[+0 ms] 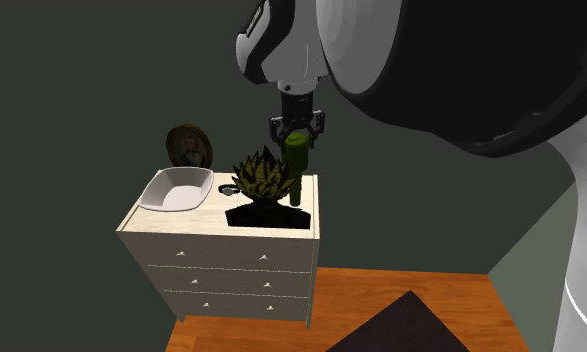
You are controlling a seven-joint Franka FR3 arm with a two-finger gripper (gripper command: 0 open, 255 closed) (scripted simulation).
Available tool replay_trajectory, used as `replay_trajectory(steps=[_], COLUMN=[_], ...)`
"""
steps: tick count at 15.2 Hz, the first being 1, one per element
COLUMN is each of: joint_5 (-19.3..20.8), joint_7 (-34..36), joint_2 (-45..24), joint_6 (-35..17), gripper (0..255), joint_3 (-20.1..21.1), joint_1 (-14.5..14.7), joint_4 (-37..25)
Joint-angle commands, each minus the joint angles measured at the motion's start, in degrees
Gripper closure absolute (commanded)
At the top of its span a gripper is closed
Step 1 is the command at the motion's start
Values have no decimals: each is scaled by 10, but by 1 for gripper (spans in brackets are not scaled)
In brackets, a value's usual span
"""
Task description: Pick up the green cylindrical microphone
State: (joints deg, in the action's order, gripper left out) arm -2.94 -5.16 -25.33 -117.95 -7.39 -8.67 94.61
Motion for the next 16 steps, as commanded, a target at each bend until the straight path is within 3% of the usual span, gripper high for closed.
replay_trajectory(steps=[1, 16], joint_5=[1, 5], joint_7=[0, 2], joint_2=[5, 34], joint_6=[10, 98], gripper=[255, 255], joint_3=[0, -3], joint_1=[0, 0], joint_4=[-4, -64])
